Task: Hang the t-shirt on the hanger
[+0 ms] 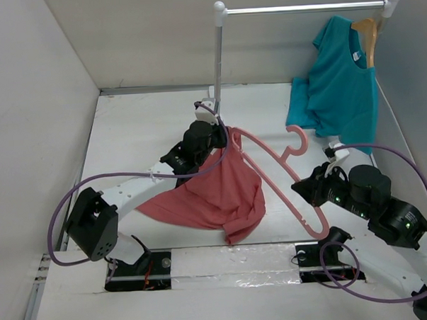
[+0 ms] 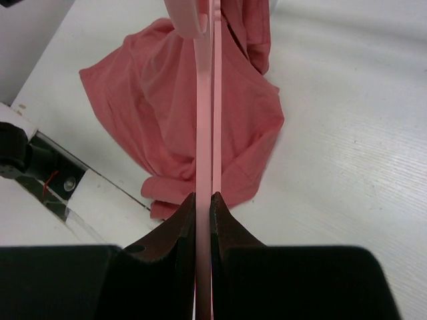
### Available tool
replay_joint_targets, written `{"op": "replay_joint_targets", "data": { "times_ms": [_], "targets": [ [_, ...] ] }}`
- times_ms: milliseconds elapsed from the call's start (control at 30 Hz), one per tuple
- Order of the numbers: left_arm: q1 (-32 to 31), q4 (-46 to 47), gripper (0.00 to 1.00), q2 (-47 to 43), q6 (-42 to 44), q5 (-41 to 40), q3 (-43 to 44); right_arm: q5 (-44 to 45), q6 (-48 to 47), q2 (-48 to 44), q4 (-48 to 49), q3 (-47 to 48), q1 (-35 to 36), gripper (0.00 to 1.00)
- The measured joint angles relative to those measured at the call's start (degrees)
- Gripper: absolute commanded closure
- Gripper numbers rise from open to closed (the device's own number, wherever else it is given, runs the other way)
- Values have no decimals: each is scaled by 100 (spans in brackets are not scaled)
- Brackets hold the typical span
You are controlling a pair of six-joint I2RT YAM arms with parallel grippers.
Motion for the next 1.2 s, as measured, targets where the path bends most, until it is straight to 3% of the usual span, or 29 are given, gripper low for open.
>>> {"op": "replay_joint_targets", "data": {
  "times_ms": [467,800,967,1200],
  "targets": [
    [-46,-260,100,-72,190,74,240,-286,70,173,352,-385,0,100],
    [-219,-437,100,-1410,142,229,-105,-61,59,815,1300,-393,22,100],
    [-350,-450,100,-1729,107,485,-96,210,31,1447,2009,-212,385,100],
    [-1235,-820,100,-1729,376,319,393,1047,-138,2267,3027,92,1364,100]
  ]
}}
